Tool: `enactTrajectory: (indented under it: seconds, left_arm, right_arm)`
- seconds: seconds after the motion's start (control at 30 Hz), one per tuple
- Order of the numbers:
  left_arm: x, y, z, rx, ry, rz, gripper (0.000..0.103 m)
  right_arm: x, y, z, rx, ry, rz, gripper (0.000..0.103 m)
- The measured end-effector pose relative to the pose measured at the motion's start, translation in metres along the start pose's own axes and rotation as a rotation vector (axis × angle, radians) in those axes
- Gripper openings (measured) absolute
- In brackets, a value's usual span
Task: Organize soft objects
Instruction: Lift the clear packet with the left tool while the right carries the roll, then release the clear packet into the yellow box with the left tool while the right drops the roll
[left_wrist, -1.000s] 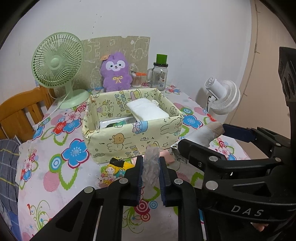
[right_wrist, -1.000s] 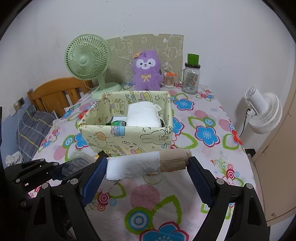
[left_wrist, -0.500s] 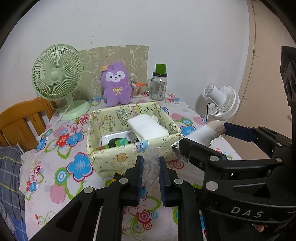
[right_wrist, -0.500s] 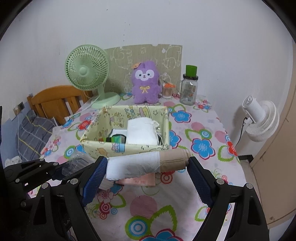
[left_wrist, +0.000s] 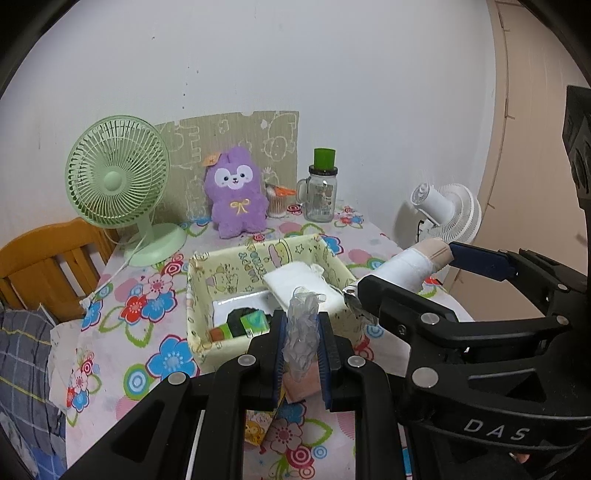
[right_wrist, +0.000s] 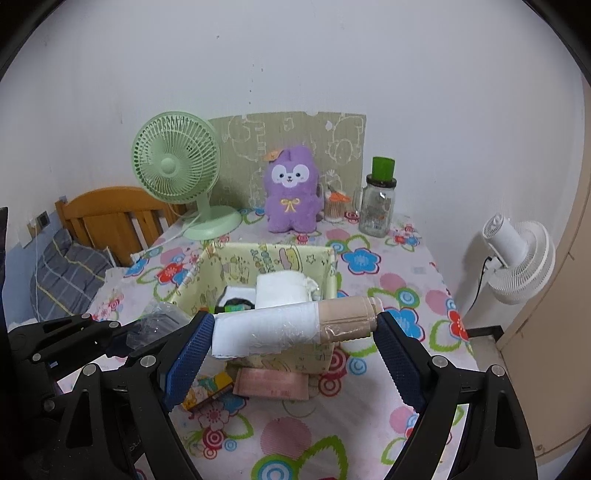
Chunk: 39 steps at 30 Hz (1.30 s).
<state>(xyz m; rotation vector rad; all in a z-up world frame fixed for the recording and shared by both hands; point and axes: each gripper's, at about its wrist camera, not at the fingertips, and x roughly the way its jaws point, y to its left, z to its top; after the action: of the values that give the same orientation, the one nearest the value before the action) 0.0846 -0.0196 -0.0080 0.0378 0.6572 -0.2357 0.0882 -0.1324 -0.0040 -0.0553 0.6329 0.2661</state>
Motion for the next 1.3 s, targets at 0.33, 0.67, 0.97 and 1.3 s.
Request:
enactTrajectory:
  seconds: [0.33,0.67,0.97,1.3]
  left_arm:
    - [0.002,0.005,0.017,0.01,-0.02,0.015,0.014]
    - [0.012,0.009,0.028,0.019,-0.018,0.019,0.014]
    - [0.028,0.015,0.037,0.025,-0.009,0.009,0.014]
    - [0.049,0.025,0.043,0.005,0.014,-0.021,0.014]
  right_arm:
    - [0.002,-0.001,0.017,0.005,-0.032,0.007,0.089]
    - [0.011,-0.004,0.029,0.01,-0.044,0.0,0.089]
    - [0.026,-0.006,0.036,0.021,-0.042,-0.002,0.089]
    - [0.044,-0.008,0.044,0.023,-0.029,-0.001,0.089]
